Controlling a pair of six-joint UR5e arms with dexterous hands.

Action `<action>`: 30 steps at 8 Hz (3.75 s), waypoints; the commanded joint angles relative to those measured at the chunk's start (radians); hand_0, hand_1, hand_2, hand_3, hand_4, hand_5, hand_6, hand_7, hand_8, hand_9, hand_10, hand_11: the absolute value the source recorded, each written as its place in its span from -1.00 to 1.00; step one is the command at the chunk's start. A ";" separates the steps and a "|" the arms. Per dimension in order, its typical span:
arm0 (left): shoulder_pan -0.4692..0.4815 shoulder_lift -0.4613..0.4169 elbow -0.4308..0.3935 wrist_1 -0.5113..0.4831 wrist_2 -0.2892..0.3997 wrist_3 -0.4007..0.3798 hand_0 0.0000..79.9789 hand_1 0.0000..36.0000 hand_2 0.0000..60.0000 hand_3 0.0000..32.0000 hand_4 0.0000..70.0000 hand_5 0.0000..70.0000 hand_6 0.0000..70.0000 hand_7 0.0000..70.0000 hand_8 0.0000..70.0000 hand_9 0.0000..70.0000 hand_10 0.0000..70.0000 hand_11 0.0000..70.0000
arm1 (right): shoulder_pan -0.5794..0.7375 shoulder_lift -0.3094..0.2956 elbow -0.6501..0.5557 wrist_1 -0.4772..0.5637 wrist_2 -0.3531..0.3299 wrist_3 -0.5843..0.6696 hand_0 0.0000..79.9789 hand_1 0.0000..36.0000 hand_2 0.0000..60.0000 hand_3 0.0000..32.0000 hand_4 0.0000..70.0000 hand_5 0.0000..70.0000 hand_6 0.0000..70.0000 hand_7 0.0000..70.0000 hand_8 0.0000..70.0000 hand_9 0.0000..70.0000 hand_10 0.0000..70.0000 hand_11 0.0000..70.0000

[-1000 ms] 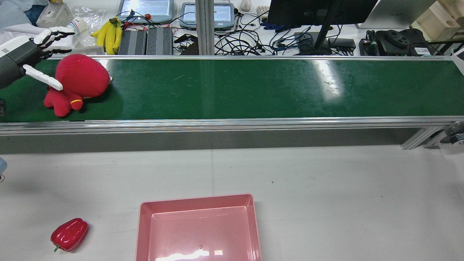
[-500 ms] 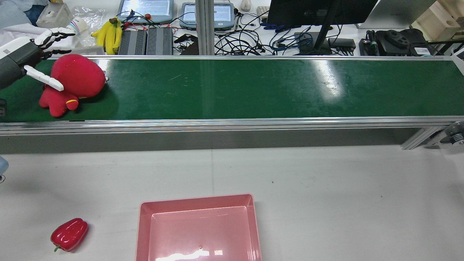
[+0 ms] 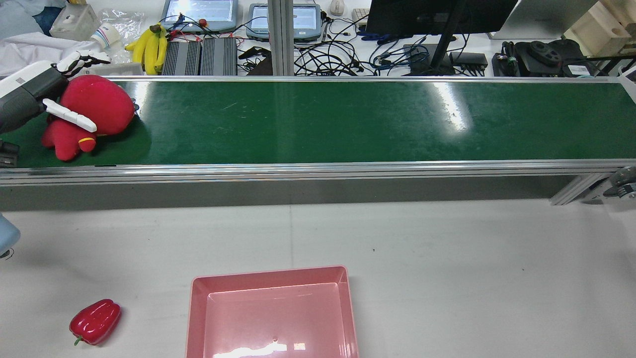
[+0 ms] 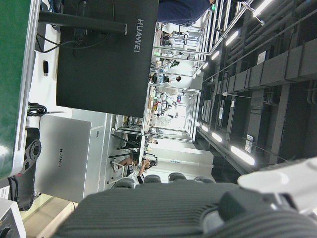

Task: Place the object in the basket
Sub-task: 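Close the left hand fingers around the red plush toy and lift, then carry the plush toy with the left hand over the pink tray, then open the left hand fingers to drop the toy into the tray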

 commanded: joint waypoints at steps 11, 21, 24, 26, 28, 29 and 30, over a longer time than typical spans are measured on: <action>0.286 0.264 -0.507 0.013 0.015 -0.239 0.15 -0.28 0.94 -1.00 0.12 1.00 -0.23 0.25 0.27 0.53 0.04 0.47 | 0.000 0.000 0.000 0.000 0.000 0.000 -1.00 -1.00 -1.00 -1.00 -1.00 -1.00 -1.00 -1.00 -1.00 -1.00 -1.00 -1.00; 0.676 0.065 -0.523 0.167 -0.104 -0.054 0.07 -0.87 -0.92 -0.51 -0.85 0.74 -0.77 -0.50 -0.24 -0.29 -0.68 -0.54 | 0.000 0.000 0.000 0.000 0.000 0.000 -1.00 -1.00 -1.00 -1.00 -1.00 -1.00 -1.00 -1.00 -1.00 -1.00 -1.00 -1.00; 0.675 0.096 -0.522 0.155 -0.104 -0.054 -0.08 -1.00 -0.95 -0.09 -0.85 0.13 -0.89 -0.69 -0.42 -0.56 -0.87 -0.83 | 0.000 0.000 0.000 0.000 0.000 0.000 -1.00 -1.00 -1.00 -1.00 -1.00 -1.00 -1.00 -1.00 -1.00 -1.00 -1.00 -1.00; 0.661 0.096 -0.529 0.155 -0.102 -0.058 -0.03 -0.97 -0.99 0.19 -0.92 -0.02 -0.92 -0.70 -0.43 -0.56 -0.90 -0.86 | 0.000 0.000 -0.002 0.000 0.000 0.000 -1.00 -1.00 -1.00 -1.00 -1.00 -1.00 -1.00 -1.00 -1.00 -1.00 -1.00 -1.00; 0.659 0.095 -0.534 0.153 -0.102 -0.063 -0.01 -0.94 -0.99 0.10 -0.92 0.03 -0.92 -0.71 -0.43 -0.56 -0.87 -0.81 | 0.000 0.000 0.000 0.000 0.000 0.000 -1.00 -1.00 -1.00 -1.00 -1.00 -1.00 -1.00 -1.00 -1.00 -1.00 -1.00 -1.00; 0.653 0.095 -0.537 0.153 -0.102 -0.066 0.01 -0.88 -0.96 0.16 -0.93 0.00 -0.92 -0.71 -0.44 -0.55 -0.85 -0.78 | 0.000 0.000 0.000 0.000 0.000 0.000 -1.00 -1.00 -1.00 -1.00 -1.00 -1.00 -1.00 -1.00 -1.00 -1.00 -1.00 -1.00; 0.644 0.096 -0.537 0.147 -0.102 -0.066 0.01 -0.88 -1.00 0.49 -1.00 -0.22 -0.92 -0.73 -0.49 -0.60 -0.93 -0.89 | 0.000 0.000 0.000 0.000 0.000 0.000 -1.00 -1.00 -1.00 -1.00 -1.00 -1.00 -1.00 -1.00 -1.00 -1.00 -1.00 -1.00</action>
